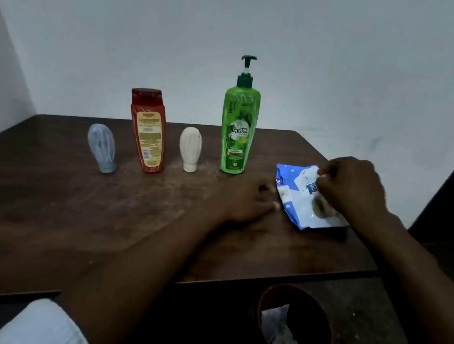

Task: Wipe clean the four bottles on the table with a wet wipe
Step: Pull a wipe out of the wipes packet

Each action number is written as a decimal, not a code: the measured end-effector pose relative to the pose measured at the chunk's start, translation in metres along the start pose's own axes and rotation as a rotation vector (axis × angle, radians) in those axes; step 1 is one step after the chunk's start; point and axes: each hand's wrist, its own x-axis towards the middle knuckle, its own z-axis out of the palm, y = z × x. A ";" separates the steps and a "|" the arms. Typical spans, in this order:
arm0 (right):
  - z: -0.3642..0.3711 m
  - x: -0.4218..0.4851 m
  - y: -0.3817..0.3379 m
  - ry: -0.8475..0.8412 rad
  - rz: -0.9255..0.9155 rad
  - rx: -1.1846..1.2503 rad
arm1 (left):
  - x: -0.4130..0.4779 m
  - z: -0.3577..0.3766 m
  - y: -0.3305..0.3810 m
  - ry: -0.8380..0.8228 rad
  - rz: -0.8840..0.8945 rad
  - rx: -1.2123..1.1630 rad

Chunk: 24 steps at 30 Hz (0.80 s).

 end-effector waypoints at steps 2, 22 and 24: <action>-0.005 0.001 0.006 0.045 0.009 -0.136 | 0.002 0.006 0.006 -0.022 0.039 -0.013; -0.010 0.003 0.031 -0.388 -0.104 -0.104 | -0.007 0.022 0.002 0.018 0.148 0.078; -0.011 0.002 0.029 -0.407 -0.114 -0.105 | -0.008 0.021 0.002 0.006 0.144 0.068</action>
